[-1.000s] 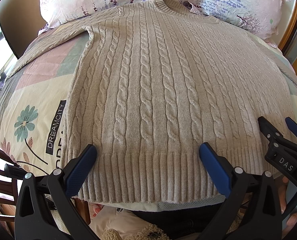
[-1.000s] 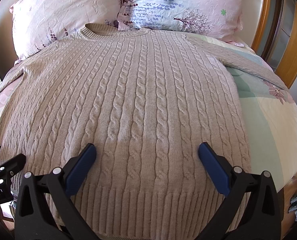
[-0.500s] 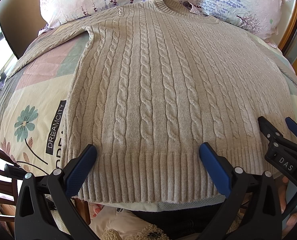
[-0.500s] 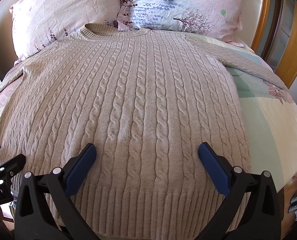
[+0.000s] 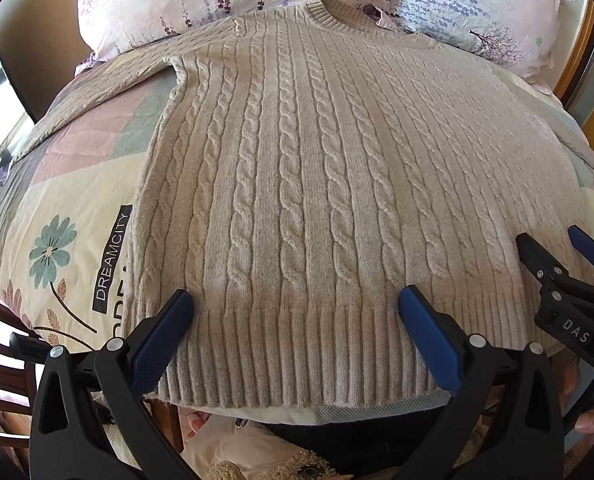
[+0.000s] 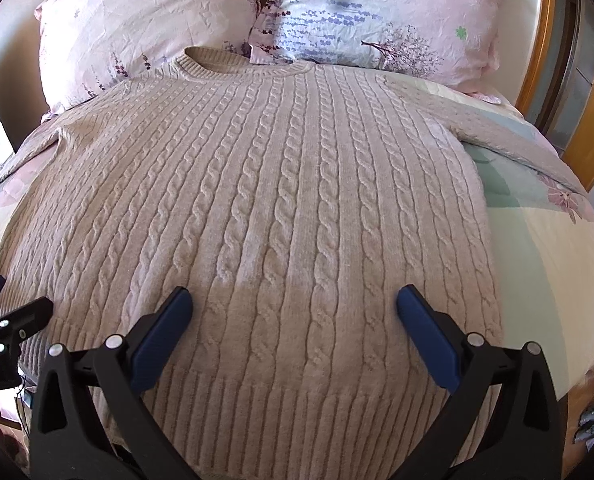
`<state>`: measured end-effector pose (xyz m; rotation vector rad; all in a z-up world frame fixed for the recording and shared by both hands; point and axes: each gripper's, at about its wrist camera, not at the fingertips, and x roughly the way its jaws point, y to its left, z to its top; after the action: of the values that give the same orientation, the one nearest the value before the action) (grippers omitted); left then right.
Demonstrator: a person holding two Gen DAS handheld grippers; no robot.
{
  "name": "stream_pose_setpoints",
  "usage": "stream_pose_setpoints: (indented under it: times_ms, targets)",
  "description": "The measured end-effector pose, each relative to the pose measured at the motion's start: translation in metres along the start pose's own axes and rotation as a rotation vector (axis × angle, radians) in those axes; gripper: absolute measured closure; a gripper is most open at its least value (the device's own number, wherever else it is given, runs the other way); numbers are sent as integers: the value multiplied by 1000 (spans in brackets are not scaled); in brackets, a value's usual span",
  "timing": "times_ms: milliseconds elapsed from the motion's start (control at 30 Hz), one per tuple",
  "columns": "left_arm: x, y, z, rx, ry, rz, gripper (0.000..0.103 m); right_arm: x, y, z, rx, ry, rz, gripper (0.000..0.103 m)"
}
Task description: Fold small clothes
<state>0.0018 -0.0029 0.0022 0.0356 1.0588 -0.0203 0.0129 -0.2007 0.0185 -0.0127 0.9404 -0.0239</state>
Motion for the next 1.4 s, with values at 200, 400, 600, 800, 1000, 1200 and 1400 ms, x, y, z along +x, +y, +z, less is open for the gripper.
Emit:
stream_pose_setpoints:
  times_ms: [200, 400, 600, 800, 1000, 1200, 1400]
  targets:
    - [-29, 27, 20, -2, -187, -129, 1, -37, -97, 40, 186, -220, 97, 3]
    - [-29, 88, 60, -129, -367, 27, 1, -10, -310, 65, 752, -311, -47, 53]
    - [-1, 155, 73, -366, -347, -202, 1, 40, -418, 52, 1078, -254, 32, 56]
    - [14, 182, 70, -462, -303, -138, 1, 61, -427, 44, 1136, -166, 0, 60]
    - [24, 202, 75, -530, -295, -170, 1, 65, -450, 38, 1178, -249, -38, 80]
    - [22, 240, 72, -644, -323, -192, 1, 39, -421, 75, 966, -403, -152, 97]
    - [29, 283, 69, -846, -339, -215, 26, -3, -215, 165, 353, -548, 117, 97]
